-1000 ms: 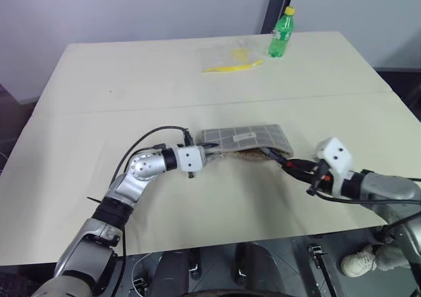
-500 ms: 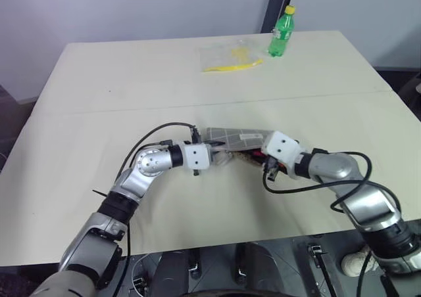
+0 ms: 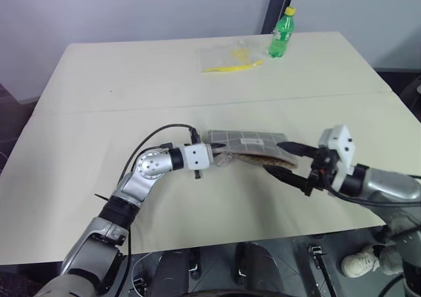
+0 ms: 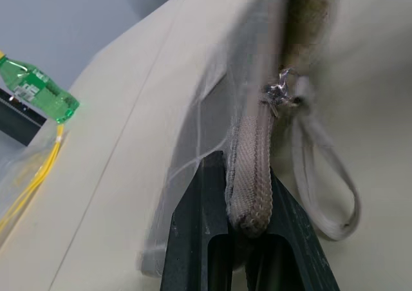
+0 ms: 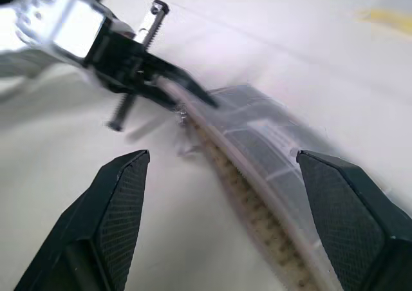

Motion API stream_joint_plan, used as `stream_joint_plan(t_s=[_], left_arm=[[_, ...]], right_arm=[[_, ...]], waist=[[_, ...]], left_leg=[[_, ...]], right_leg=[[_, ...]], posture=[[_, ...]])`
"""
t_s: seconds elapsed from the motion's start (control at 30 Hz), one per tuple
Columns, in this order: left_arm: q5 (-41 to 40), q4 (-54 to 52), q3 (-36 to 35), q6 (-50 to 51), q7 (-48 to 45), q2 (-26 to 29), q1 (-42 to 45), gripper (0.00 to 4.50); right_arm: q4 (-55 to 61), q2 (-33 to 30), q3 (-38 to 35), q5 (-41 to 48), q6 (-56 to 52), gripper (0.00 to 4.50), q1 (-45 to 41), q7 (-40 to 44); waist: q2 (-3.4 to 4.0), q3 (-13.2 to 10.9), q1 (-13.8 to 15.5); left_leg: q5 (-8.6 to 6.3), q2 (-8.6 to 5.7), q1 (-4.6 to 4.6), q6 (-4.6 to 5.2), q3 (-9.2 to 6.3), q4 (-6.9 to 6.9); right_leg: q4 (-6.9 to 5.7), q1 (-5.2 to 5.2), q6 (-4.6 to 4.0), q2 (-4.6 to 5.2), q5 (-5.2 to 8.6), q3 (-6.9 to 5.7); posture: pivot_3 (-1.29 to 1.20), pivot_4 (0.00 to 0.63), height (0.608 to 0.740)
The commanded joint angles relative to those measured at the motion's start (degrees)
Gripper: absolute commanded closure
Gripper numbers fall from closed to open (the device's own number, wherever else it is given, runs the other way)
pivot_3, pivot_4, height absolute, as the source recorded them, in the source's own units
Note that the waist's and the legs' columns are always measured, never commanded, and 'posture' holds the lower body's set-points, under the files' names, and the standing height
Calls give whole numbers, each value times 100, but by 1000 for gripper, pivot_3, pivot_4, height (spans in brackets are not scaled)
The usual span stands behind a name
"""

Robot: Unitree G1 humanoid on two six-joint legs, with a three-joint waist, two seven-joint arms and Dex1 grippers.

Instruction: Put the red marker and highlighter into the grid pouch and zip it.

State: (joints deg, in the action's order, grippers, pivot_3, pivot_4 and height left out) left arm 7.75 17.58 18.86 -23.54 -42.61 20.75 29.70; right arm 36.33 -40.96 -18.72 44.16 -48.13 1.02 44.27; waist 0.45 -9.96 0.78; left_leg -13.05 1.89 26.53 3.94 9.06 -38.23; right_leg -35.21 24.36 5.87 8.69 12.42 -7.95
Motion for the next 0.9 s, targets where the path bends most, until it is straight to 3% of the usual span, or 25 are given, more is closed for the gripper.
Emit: stream_joint_plan(t_s=[0.03, 0.17, 0.3, 0.43, 0.83, 0.9], left_arm=[[3, -84, 46, 55, 5, -142, 198, 4500], [81, -90, 93, 205, 3, -279, 385, 4500], [499, -48, 325, -67, -9, -198, 582, 4500], [877, 69, 468, -274, 130, -118, 801, 4500], [1279, 319, 516, -617, 415, -29, 990, 4500], [1265, 302, 510, -606, 421, -58, 959, 4500]], right_arm=[[414, 339, 236, 518, -176, 713, 244, -288], [295, 705, 1095, 56, -75, 713, 495, -678], [-497, 1242, 1598, -499, 201, 713, 63, -1217], [-1158, 1869, 1493, -584, 389, 713, -555, -1652], [-1102, 2243, 1523, 171, 3, 713, -911, -1637], [-1237, 2282, 1630, 6, 72, 1261, -1010, -1685]], waist=[[0, 0, -3], [0, 0, -5], [-1, 1, -10], [1, 1, -8], [2, 2, -9], [2, 2, -11]], left_leg=[[0, 0, 1, 0, 0, 0], [0, 0, 2, 0, 0, 1], [0, -2, 0, 0, 2, -2], [0, 1, 3, -2, 3, 0], [9, 0, 14, 11, 3, 0], [8, 0, 14, 10, 4, 0]], right_leg=[[0, -1, -4, 0, 2, 0], [-1, 2, -4, 0, 2, 0], [3, 12, -7, 0, 4, 0], [0, 17, -7, -4, 2, 0], [-11, 13, 10, -3, -7, 0], [-10, 14, 10, -2, -7, 0]], posture=[[0, 150, 740], [0, 150, 740], [0, 150, 740], [0, 150, 740], [0, 150, 740], [0, 150, 740]])
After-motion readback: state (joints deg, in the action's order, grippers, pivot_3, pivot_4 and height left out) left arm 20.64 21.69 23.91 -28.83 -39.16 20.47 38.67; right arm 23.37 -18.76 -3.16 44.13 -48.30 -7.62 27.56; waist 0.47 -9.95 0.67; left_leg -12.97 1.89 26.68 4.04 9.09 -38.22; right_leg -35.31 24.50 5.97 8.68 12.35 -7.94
